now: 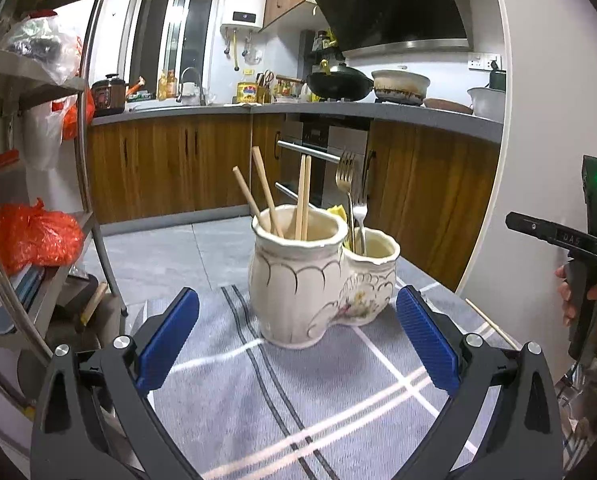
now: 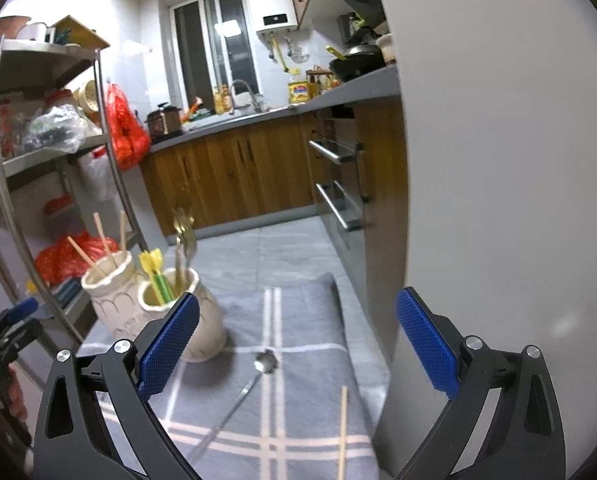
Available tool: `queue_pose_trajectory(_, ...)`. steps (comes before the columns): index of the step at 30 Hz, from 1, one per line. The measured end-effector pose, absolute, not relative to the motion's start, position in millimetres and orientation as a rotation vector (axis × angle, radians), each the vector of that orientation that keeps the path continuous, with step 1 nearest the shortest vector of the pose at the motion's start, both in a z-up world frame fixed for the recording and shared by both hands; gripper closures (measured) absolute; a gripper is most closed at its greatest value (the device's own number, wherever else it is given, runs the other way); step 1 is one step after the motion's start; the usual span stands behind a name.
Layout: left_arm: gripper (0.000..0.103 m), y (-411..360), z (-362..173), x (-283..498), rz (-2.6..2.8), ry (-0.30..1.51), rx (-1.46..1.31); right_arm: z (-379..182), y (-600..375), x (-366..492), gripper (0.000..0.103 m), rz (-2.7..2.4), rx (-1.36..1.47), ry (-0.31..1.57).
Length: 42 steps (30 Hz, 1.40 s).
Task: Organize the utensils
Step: 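Open both tools and withdraw them from the ceramic holder, then grasp the silver spoon by its handle with the right tool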
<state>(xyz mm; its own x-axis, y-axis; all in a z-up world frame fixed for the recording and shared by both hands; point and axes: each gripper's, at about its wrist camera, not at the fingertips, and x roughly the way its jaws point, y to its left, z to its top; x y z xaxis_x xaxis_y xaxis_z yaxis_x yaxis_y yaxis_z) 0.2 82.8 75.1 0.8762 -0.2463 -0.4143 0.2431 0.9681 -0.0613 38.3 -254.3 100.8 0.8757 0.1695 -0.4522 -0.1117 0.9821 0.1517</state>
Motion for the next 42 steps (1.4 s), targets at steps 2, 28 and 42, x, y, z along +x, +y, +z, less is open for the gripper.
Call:
queue_pose_trajectory(2,0.006,83,73,-1,-0.255,0.442,-0.008,93,-256,38,0.005,0.144,0.106,0.511)
queue_pose_trajectory(28,0.006,73,42,-5,-0.285,0.526,0.005,9,-189,115,0.037,0.289,-0.027,0.857)
queue_pose_trajectory(42,0.006,78,35,3,-0.289,0.544,-0.012,-7,-175,135,0.078,0.271,-0.076,0.912)
